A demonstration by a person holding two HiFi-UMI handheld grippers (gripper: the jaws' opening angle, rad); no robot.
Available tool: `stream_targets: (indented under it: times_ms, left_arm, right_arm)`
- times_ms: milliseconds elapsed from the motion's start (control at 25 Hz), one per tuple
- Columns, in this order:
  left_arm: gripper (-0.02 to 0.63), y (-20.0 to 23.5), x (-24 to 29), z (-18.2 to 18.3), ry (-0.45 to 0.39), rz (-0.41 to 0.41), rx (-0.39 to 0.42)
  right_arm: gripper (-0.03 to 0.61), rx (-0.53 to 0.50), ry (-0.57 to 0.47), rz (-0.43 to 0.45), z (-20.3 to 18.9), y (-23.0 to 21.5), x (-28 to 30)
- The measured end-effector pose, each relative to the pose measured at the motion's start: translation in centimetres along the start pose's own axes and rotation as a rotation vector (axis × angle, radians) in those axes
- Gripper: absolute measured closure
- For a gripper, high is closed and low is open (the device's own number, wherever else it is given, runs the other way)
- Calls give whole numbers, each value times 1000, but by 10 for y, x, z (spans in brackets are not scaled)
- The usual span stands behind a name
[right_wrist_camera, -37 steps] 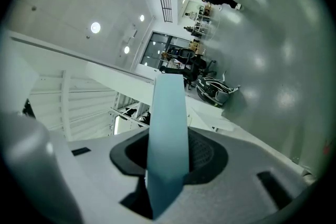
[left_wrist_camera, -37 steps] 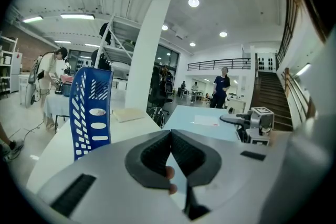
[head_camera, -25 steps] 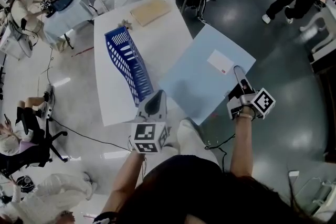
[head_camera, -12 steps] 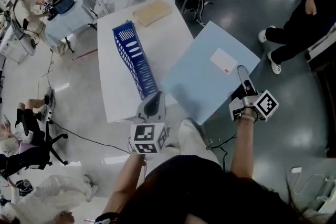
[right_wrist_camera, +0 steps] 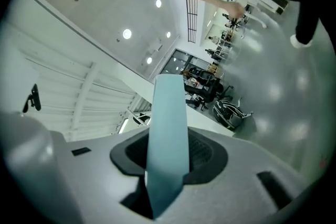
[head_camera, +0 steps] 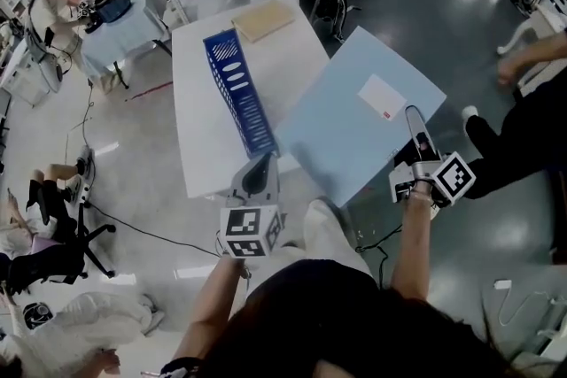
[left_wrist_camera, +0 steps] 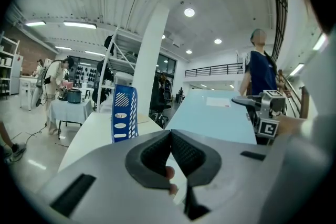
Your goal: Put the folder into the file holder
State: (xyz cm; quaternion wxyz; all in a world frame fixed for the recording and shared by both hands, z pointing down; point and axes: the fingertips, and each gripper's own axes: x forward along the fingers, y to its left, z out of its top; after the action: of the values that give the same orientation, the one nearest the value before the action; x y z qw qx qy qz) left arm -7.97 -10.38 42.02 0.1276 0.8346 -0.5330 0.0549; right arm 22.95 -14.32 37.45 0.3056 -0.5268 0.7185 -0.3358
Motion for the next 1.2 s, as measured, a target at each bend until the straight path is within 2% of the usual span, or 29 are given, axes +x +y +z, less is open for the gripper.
stream_targets:
  times_ms: [320, 640, 840, 1000, 1200]
  left_arm:
    - [607, 8, -25, -2, -6, 6, -6]
    - [607, 15, -46, -5, -16, 2, 8]
    - [607, 17, -57, -5, -23, 3, 11]
    - [607, 19, -64, -6, -23, 5, 10]
    - [609, 24, -71, -11, -17, 11, 10]
  right_arm:
    - [433, -68, -26, 43, -7, 38, -7]
    - [433, -192, -24, 125, -25, 85, -1]
    - [433, -215, -35, 155, -33, 106, 1]
    - [433, -259, -59, 158, -38, 127, 2]
    - [433, -366, -73, 153, -48, 150, 3]
